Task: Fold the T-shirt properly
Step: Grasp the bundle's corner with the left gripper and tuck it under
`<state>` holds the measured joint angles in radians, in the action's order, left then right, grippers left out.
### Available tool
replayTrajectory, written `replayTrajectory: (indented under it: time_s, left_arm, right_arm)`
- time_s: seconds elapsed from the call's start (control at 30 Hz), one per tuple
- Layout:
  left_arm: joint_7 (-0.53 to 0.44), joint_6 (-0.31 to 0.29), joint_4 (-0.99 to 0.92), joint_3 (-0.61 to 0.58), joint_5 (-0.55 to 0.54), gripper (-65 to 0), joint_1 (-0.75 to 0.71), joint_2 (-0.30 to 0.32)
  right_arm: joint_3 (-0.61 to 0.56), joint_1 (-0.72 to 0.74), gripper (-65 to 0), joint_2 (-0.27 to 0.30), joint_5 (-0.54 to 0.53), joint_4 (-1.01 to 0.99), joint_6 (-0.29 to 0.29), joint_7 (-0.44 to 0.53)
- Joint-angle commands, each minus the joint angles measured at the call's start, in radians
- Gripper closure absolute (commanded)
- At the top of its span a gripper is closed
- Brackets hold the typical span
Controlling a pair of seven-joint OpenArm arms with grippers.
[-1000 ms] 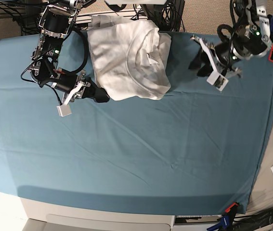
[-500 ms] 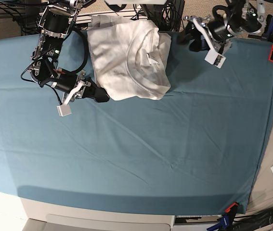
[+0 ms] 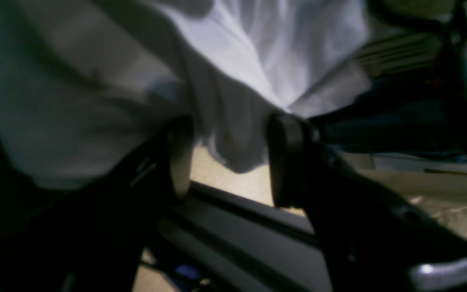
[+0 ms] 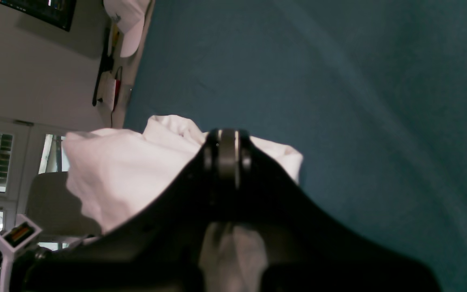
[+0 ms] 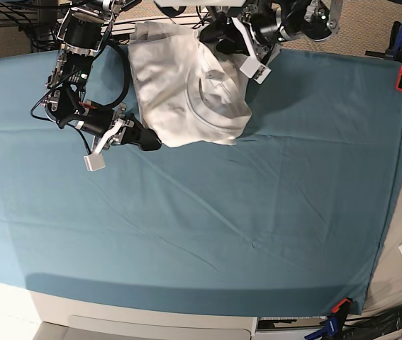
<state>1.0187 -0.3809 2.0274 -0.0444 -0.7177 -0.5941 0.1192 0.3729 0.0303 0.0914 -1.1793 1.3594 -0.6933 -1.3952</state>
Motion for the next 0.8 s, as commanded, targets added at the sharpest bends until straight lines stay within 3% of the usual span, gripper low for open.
replayTrajectory:
  time_s: [0.0, 0.13, 0.33, 0.77]
  left_arm:
    - [-0.022, 0.005, 0.013, 0.002, 0.011, -31.1, 0.001, -0.002]
    - [-0.024, 0.049, 0.014, 0.004, 0.122, -31.1, 0.013, -0.002]
    - [0.003, 0.05, 0.041, 0.01, 0.162, -31.0, 0.011, -0.002]
    - [0.005, 0.118, 0.129, 0.01, 0.351, -31.1, -0.007, 0.006]
  right_arm:
    - [0.001, 0.014, 0.0, 0.008, -0.024, 0.015, -0.005, 0.007]
    - [0.001, 0.014, 0.0, 0.008, -0.024, 0.015, -0.005, 0.007]
    - [0.001, 0.014, 0.0, 0.008, -0.024, 0.015, -0.005, 0.007]
    - [0.001, 0.014, 0.0, 0.008, -0.024, 0.015, -0.005, 0.007]
